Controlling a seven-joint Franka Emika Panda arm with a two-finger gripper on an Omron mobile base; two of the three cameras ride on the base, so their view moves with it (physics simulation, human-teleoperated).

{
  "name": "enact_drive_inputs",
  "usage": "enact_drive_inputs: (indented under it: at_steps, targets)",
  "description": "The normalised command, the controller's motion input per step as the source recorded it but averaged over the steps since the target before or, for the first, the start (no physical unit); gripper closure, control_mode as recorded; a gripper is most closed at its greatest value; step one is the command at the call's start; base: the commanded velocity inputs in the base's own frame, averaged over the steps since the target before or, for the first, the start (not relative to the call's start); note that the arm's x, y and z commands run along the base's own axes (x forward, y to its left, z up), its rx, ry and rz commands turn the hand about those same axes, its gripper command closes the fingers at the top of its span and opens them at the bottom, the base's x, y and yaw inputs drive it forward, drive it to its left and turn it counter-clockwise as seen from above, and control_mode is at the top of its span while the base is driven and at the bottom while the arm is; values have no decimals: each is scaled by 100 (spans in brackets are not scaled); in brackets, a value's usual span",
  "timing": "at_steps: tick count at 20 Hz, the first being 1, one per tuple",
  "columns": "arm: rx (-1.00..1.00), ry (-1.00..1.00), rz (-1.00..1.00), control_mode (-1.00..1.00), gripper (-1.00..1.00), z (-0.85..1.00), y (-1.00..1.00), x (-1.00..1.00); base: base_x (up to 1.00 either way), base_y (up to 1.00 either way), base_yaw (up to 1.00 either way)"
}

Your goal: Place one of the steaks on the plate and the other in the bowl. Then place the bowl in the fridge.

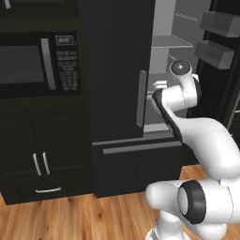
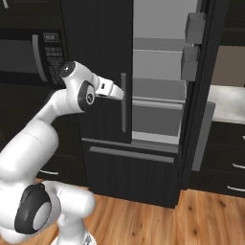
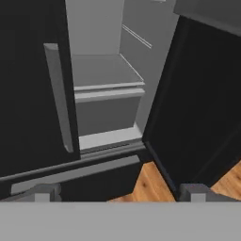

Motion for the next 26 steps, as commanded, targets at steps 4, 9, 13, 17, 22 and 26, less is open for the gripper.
enact_drive_inputs:
  at_steps: [4, 9, 13, 17, 22, 26]
  targets:
    - [24, 5, 21, -100, -100, 1, 5, 8, 0, 0, 0]
    - [13, 2, 36, -100, -100, -15, -5, 25, 0, 0, 0]
    - [1, -11, 36, -100, -100, -48, 1, 25, 0, 0, 0]
    - [0, -29, 19, -100, -100, -50, 13, 28, 0, 0, 0]
    - [0, -10, 0, -100, -100, -14, 1, 36, 0, 0, 0]
    - [0, 0, -2, -100, -100, -1, 6, 55, 0, 0, 0]
